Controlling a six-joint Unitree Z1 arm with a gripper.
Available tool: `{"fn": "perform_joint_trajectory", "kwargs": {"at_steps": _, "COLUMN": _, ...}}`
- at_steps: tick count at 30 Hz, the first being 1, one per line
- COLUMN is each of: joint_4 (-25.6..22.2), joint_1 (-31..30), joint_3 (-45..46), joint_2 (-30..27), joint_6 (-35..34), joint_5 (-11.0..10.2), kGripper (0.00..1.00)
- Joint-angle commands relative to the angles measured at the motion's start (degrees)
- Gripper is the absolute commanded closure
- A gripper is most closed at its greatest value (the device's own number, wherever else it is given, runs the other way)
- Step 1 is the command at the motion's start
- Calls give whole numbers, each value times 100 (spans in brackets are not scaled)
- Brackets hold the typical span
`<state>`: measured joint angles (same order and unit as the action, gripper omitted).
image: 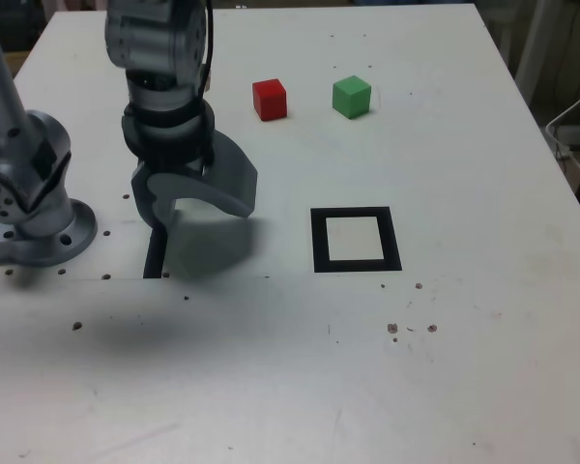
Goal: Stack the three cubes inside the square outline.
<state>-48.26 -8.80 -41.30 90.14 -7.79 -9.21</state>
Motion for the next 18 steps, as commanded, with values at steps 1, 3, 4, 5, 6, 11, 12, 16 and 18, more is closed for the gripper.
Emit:
{"fn": "perform_joint_trajectory", "kwargs": {"at_steps": 1, "joint_4": 9, "joint_1": -7, "joint_3": 5, "joint_2": 25, "joint_6": 5, "joint_5": -11, "kGripper": 0}}
{"fn": "perform_joint_trajectory", "kwargs": {"at_steps": 3, "joint_4": 9, "joint_1": -7, "joint_3": 5, "joint_2": 16, "joint_6": 5, "joint_5": -11, "kGripper": 0}}
{"fn": "perform_joint_trajectory", "kwargs": {"at_steps": 4, "joint_4": 9, "joint_1": -7, "joint_3": 3, "joint_2": 11, "joint_6": 5, "joint_5": -11, "kGripper": 0}}
{"fn": "perform_joint_trajectory", "kwargs": {"at_steps": 5, "joint_4": 9, "joint_1": -7, "joint_3": -1, "joint_2": 6, "joint_6": 5, "joint_5": -11, "kGripper": 0}}
{"fn": "perform_joint_trajectory", "kwargs": {"at_steps": 6, "joint_4": 9, "joint_1": -6, "joint_3": -6, "joint_2": 2, "joint_6": 5, "joint_5": -11, "kGripper": 0}}
{"fn": "perform_joint_trajectory", "kwargs": {"at_steps": 11, "joint_4": 4, "joint_1": -6, "joint_3": -36, "joint_2": -9, "joint_6": 6, "joint_5": -2, "kGripper": 0}}
{"fn": "perform_joint_trajectory", "kwargs": {"at_steps": 12, "joint_4": 18, "joint_1": -7, "joint_3": -42, "joint_2": -10, "joint_6": 7, "joint_5": 1, "kGripper": 0}}
{"fn": "perform_joint_trajectory", "kwargs": {"at_steps": 16, "joint_4": 172, "joint_1": -5, "joint_3": -57, "joint_2": -54, "joint_6": 7, "joint_5": 22, "kGripper": 0}}
{"fn": "perform_joint_trajectory", "kwargs": {"at_steps": 18, "joint_4": 245, "joint_1": -2, "joint_3": -57, "joint_2": -89, "joint_6": 5, "joint_5": 88, "kGripper": 0}}
